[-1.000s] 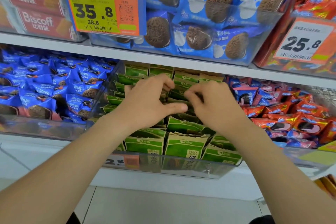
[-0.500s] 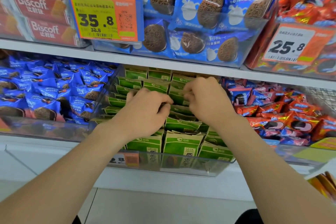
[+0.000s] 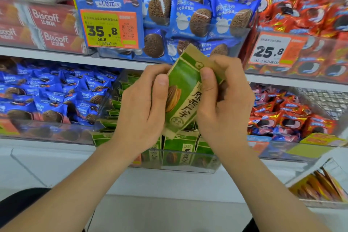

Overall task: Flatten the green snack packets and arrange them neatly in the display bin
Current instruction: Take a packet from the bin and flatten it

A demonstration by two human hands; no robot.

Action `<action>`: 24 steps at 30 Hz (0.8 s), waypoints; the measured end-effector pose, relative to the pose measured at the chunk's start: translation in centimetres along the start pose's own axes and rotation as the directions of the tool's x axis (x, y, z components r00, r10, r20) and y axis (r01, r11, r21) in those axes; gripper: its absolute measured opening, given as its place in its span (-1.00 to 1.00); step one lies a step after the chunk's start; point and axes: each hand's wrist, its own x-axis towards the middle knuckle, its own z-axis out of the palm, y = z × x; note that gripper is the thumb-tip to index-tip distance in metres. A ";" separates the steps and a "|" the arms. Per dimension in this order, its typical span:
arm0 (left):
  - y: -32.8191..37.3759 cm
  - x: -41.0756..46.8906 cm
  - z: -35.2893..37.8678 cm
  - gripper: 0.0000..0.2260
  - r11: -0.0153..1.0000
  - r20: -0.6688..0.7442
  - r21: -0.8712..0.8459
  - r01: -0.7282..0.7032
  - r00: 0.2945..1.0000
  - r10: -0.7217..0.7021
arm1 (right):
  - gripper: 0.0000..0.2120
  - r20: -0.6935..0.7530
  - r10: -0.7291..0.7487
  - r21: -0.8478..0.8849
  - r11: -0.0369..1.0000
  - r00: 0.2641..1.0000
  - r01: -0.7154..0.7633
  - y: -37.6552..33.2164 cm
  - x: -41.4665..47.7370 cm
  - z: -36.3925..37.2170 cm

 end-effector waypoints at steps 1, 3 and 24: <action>0.2 -0.3 0.1 -0.72 1.000 -0.005 0.001 0.018 1.000 -0.018 | -0.90 0.006 0.094 0.082 0.992 0.996 -0.095 -0.4 -0.2 0.1; 0.2 -0.9 0.5 -0.73 0.993 -0.009 0.001 0.115 0.993 -0.115 | -0.80 0.026 0.351 0.183 0.919 0.936 -0.349 -0.8 -0.6 0.3; -0.8 -3.0 2.1 -0.80 0.923 -0.046 -0.187 0.336 0.936 -0.350 | -0.85 0.139 0.599 0.323 0.725 0.788 -0.608 -0.5 -4.4 0.8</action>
